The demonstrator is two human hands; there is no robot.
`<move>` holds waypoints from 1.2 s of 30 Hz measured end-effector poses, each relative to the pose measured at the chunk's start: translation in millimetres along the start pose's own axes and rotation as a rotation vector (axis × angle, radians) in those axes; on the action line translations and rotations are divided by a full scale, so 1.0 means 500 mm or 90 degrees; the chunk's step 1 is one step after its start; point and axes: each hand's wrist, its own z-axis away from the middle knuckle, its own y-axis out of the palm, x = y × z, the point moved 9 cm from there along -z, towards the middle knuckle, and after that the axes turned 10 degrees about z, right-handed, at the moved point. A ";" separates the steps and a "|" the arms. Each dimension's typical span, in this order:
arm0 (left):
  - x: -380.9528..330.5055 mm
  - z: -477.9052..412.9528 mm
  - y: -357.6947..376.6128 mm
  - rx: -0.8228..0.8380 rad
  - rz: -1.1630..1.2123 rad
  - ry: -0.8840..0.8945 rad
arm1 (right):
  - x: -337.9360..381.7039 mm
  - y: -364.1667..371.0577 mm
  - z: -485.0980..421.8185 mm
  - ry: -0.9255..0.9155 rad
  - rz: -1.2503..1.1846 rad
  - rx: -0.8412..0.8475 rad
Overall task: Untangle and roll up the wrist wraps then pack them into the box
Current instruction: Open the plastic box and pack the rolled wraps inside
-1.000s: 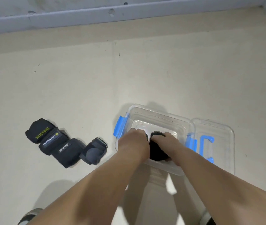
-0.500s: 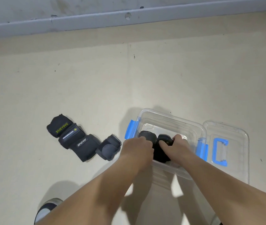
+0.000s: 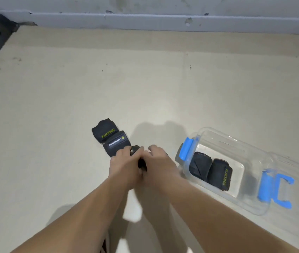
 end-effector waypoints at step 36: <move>-0.484 0.045 -0.033 0.024 0.669 0.040 | -0.464 -0.081 0.255 0.127 0.027 0.157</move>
